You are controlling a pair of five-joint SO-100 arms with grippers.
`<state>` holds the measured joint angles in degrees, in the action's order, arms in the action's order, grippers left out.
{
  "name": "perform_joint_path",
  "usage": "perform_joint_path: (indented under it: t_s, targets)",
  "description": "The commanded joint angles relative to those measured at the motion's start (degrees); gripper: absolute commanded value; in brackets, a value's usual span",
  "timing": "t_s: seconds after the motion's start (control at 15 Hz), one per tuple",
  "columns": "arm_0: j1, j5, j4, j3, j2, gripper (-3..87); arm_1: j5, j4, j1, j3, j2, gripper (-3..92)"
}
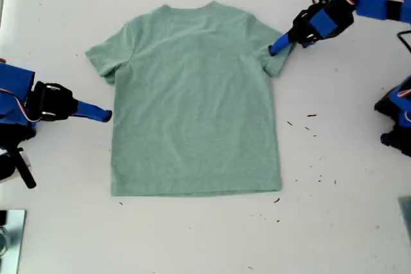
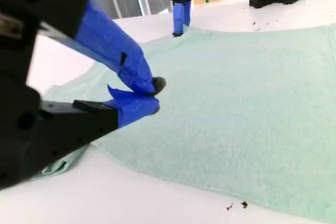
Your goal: Fold t shirt
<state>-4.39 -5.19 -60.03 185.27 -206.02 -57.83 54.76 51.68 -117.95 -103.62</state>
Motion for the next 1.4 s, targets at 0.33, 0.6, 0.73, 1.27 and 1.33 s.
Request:
perform_joint_path:
  t_s: [0.33, 0.6, 0.73, 1.27, 1.33]
  targets:
    - [-0.1, -0.5, 1.2, 0.7, -0.4, -0.1, -5.6, 27.5, 0.5, 25.7, -0.6, -1.3]
    - [0.3, -0.4, 1.2, 0.7, -0.4, -0.1, -0.1, 34.6, -4.4, 42.4, 0.1, -1.3]
    - [-0.7, -0.6, 1.2, 0.7, -0.4, -0.1, 5.7, 30.8, -12.0, 49.9, 6.4, -1.2]
    - [-0.6, -0.6, 1.2, 0.7, -0.4, -0.1, 17.8, 4.4, -26.5, 62.6, 40.0, 26.2]
    - [-0.4, -0.6, 1.2, 0.7, -0.4, -0.1, 17.0, 6.7, -26.5, 63.0, 38.5, 34.6]
